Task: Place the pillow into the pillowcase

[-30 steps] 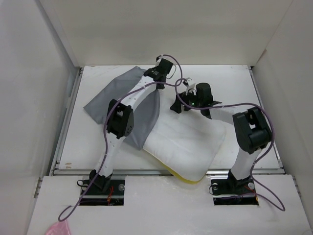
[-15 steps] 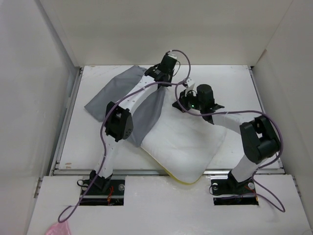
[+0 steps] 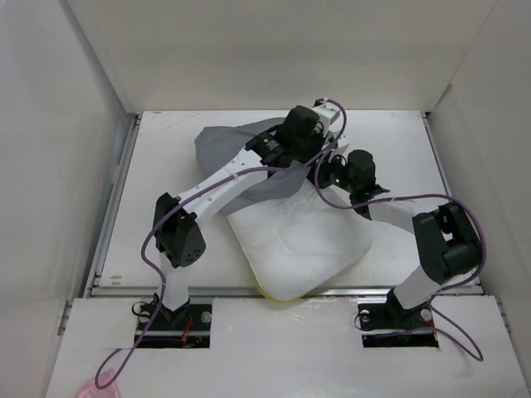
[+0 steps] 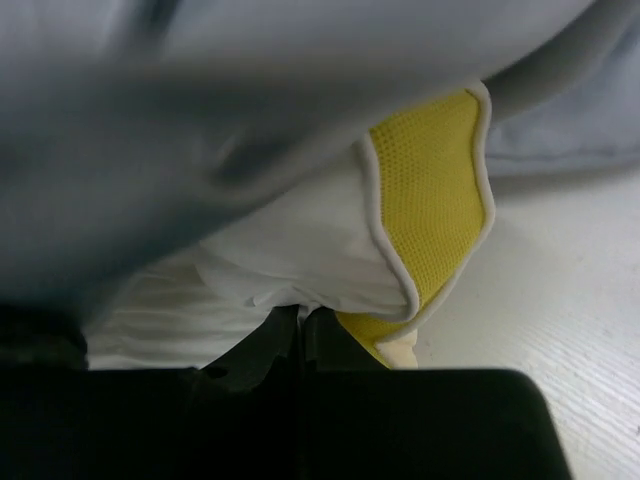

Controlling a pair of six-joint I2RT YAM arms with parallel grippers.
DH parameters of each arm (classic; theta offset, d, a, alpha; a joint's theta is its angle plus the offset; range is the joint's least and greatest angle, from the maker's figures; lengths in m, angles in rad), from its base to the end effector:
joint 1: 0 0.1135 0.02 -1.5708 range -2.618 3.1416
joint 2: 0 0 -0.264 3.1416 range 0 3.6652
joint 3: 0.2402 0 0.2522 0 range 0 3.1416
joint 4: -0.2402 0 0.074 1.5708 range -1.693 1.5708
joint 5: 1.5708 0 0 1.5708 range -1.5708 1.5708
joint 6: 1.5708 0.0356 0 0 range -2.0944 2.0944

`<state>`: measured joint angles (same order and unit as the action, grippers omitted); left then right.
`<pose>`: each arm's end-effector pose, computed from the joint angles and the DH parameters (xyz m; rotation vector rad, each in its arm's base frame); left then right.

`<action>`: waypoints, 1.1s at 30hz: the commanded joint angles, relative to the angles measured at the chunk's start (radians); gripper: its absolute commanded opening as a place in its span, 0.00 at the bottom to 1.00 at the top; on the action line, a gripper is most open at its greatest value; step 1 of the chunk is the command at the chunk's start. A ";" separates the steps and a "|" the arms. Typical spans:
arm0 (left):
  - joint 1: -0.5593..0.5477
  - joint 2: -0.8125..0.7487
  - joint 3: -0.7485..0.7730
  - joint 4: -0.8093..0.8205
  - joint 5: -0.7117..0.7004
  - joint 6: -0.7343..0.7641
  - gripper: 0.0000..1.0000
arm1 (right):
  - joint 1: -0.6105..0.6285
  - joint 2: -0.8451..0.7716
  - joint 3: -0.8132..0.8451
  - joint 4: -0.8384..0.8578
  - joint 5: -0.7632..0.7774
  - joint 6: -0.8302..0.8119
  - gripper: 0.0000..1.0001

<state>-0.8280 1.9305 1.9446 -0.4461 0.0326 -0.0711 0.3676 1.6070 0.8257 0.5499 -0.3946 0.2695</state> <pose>0.3079 -0.3371 0.3782 0.7792 1.9016 -0.6018 0.3215 0.1385 0.2229 -0.3801 1.8189 0.8035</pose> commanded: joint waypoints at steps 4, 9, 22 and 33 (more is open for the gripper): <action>-0.100 -0.025 -0.102 -0.011 -0.015 -0.090 0.00 | -0.041 -0.140 -0.025 0.180 -0.035 0.045 0.00; -0.048 0.112 0.046 -0.107 -0.157 -0.154 0.31 | -0.041 -0.231 -0.114 0.162 -0.125 0.060 0.00; -0.057 0.160 0.238 -0.200 -0.595 -0.174 0.60 | -0.041 -0.263 -0.157 0.041 -0.092 0.028 0.00; 0.026 0.189 0.217 -0.207 -0.681 -0.090 0.59 | -0.041 -0.263 -0.146 0.013 -0.092 0.028 0.00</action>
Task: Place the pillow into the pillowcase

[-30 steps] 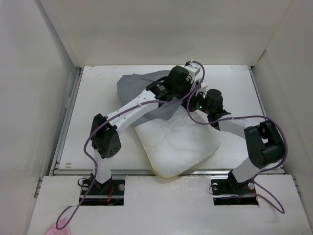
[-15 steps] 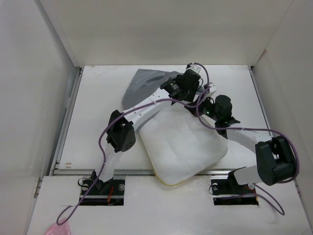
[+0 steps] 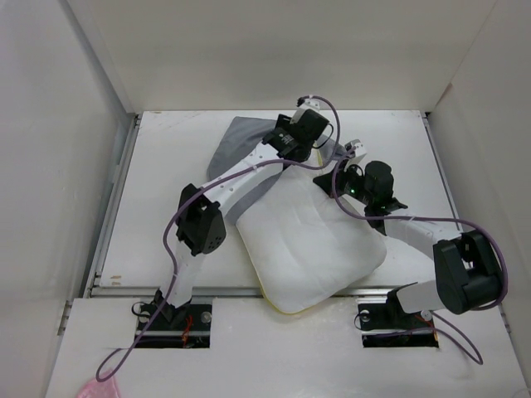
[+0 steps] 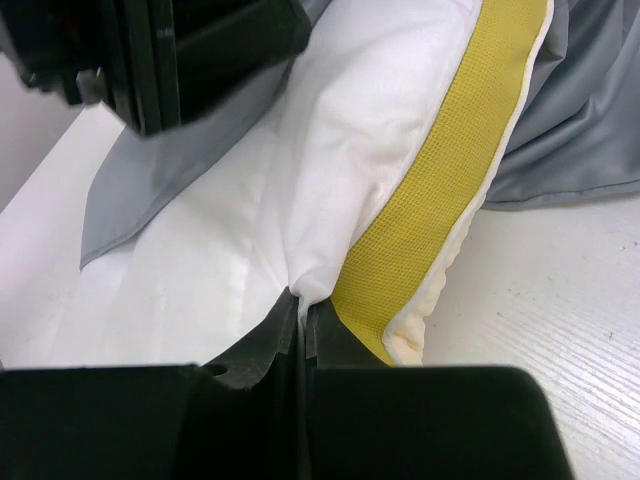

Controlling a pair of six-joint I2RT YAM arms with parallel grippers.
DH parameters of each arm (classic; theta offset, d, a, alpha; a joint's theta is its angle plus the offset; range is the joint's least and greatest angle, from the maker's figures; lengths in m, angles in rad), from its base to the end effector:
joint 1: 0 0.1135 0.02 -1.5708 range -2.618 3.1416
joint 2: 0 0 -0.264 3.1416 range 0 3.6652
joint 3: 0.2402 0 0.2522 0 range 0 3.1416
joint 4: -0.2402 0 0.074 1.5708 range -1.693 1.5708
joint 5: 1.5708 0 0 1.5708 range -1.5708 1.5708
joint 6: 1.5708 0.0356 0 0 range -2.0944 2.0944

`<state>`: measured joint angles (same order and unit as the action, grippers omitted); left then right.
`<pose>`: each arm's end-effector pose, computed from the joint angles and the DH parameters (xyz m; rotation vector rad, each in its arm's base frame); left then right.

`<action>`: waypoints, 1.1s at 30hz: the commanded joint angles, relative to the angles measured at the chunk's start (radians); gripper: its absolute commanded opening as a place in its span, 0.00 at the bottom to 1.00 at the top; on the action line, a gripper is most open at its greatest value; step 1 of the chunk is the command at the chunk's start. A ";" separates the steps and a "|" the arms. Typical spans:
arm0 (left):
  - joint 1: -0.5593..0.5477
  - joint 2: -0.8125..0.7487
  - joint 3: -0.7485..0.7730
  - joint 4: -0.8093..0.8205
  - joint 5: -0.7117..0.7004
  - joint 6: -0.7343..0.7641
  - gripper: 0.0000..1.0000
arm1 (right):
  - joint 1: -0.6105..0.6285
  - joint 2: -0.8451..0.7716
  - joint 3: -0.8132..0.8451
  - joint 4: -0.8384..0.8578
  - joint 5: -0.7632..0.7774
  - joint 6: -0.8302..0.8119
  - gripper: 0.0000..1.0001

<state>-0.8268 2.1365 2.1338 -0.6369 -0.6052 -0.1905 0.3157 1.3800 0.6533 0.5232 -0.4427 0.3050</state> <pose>0.3464 -0.3464 0.3341 0.3374 2.0569 0.0576 0.2774 0.1067 0.2333 -0.3400 1.8001 0.8345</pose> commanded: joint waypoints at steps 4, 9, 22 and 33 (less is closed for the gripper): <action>0.049 0.028 0.028 -0.007 -0.042 0.051 0.56 | 0.011 -0.027 0.026 0.040 -0.044 -0.007 0.00; 0.069 0.075 0.037 0.023 0.013 0.051 0.46 | 0.011 -0.018 0.035 0.040 -0.053 -0.017 0.00; -0.010 -0.085 0.071 0.163 0.103 0.129 0.00 | 0.011 0.082 0.089 0.101 -0.062 -0.004 0.00; -0.090 -0.161 -0.088 0.109 0.333 0.089 0.00 | 0.011 0.126 0.143 0.466 0.056 0.206 0.00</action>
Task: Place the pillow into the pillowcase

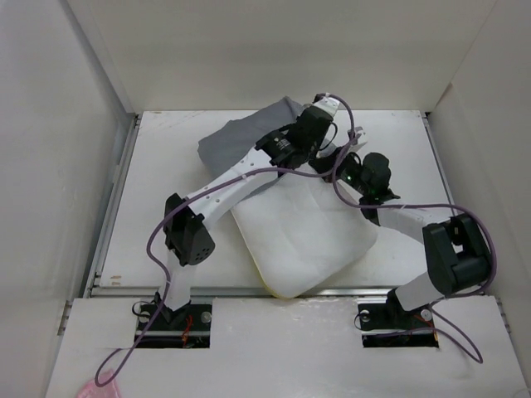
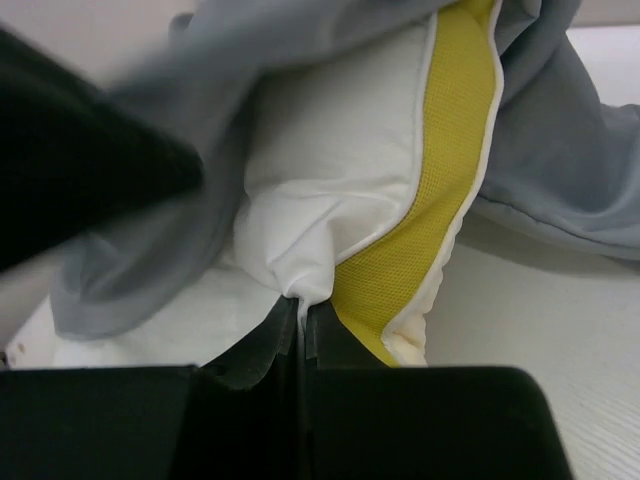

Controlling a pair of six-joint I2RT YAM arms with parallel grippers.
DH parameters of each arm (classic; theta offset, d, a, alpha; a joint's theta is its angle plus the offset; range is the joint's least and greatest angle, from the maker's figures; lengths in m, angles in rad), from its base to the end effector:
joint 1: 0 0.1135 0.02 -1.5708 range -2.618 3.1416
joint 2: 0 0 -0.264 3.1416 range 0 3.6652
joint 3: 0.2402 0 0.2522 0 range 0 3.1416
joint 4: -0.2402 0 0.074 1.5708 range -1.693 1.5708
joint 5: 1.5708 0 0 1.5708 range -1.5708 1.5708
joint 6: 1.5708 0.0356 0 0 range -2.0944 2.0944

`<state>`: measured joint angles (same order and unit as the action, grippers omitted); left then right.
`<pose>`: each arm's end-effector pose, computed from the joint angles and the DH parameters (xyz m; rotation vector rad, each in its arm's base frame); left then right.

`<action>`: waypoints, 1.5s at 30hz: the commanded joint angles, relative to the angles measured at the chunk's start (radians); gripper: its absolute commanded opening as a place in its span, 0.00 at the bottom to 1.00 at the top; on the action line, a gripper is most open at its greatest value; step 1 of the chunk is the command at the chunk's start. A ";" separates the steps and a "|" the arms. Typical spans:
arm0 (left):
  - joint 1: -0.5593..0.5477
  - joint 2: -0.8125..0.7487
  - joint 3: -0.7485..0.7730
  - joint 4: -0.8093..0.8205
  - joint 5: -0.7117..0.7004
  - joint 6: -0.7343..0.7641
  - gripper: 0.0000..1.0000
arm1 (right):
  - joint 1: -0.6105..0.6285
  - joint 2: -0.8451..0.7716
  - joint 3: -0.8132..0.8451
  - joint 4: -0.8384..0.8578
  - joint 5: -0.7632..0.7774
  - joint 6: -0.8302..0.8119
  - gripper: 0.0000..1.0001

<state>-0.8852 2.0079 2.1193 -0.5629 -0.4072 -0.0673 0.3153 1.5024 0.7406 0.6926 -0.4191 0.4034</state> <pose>0.3050 -0.3506 0.3930 0.5502 1.9111 -0.2046 0.3063 0.1151 0.2439 -0.2587 1.6908 0.8846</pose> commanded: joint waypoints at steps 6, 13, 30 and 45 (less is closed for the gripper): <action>-0.063 -0.101 -0.295 0.086 0.335 -0.118 0.00 | 0.002 0.047 0.053 0.364 0.173 0.219 0.00; -0.144 -0.251 -0.562 0.218 0.576 -0.192 0.00 | 0.002 0.142 0.017 0.495 0.232 0.314 0.00; -0.106 -0.391 -0.598 0.063 0.182 -0.388 1.00 | 0.002 0.150 -0.129 0.484 0.177 0.266 0.32; -0.015 -0.614 -0.906 -0.009 0.070 -0.689 1.00 | 0.002 -0.120 0.041 -0.417 0.433 0.003 0.82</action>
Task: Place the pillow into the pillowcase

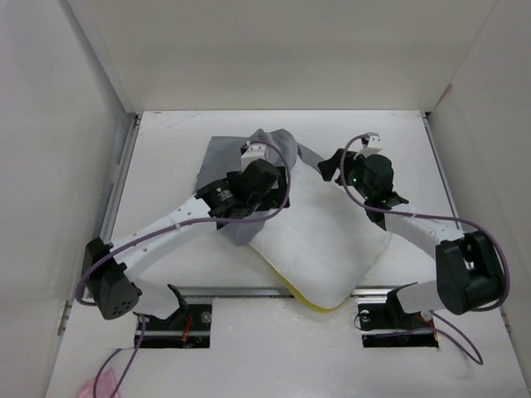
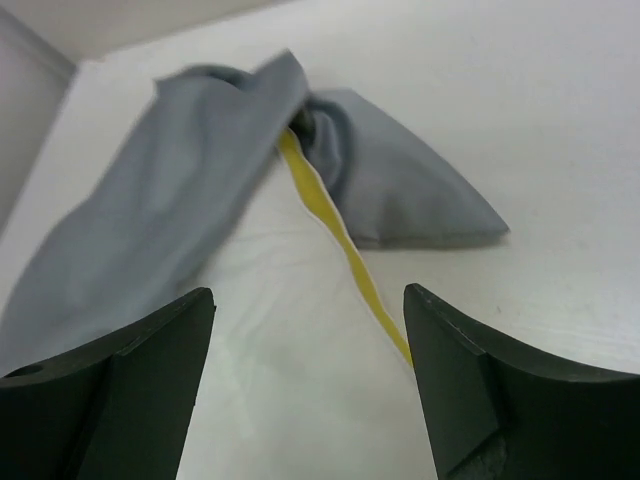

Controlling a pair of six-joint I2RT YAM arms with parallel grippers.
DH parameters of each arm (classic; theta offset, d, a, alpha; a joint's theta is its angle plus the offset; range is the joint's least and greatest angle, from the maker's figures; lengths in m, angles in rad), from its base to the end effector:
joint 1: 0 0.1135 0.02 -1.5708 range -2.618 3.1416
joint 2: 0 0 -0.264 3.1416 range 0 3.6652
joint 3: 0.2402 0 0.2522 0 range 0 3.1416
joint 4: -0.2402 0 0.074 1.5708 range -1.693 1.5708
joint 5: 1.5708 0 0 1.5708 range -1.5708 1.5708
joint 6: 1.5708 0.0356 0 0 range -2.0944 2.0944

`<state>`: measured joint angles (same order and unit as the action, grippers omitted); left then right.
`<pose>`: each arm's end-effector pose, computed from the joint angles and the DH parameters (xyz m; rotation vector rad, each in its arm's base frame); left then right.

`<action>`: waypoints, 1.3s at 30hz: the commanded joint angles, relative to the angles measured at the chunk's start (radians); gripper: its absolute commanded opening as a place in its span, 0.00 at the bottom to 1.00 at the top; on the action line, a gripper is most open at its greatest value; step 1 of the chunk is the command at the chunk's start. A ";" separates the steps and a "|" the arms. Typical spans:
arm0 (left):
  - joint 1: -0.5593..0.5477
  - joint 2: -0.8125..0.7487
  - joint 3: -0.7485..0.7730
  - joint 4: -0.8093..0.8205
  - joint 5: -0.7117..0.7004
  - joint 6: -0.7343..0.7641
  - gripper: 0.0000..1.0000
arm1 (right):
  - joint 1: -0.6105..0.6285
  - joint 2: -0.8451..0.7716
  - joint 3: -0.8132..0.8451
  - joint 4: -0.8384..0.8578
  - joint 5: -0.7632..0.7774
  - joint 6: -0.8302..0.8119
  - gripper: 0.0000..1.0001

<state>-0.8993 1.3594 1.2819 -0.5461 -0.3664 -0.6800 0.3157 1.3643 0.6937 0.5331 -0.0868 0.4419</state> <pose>0.1970 -0.2273 0.3499 0.0329 2.1920 -0.5095 0.2875 0.0972 0.2517 0.0442 1.7487 0.6337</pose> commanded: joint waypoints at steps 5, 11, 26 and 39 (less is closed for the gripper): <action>0.011 0.125 -0.144 0.081 0.150 -0.078 1.00 | 0.002 0.070 0.113 -0.449 0.024 -0.035 0.82; 0.115 0.320 -0.069 0.132 0.100 -0.007 1.00 | 0.002 0.105 0.089 -0.472 -0.401 -0.121 0.79; 0.333 0.546 0.401 0.083 -0.048 0.264 1.00 | 0.304 0.060 0.204 -0.429 -0.639 -0.273 0.79; 0.044 0.219 0.001 0.089 -0.069 0.442 1.00 | -0.133 -0.048 0.296 -0.746 -0.295 -0.146 0.82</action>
<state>-0.8070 1.5780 1.3643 -0.4702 -0.4530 -0.3111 0.1932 1.3182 0.9501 -0.1257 -0.4225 0.2775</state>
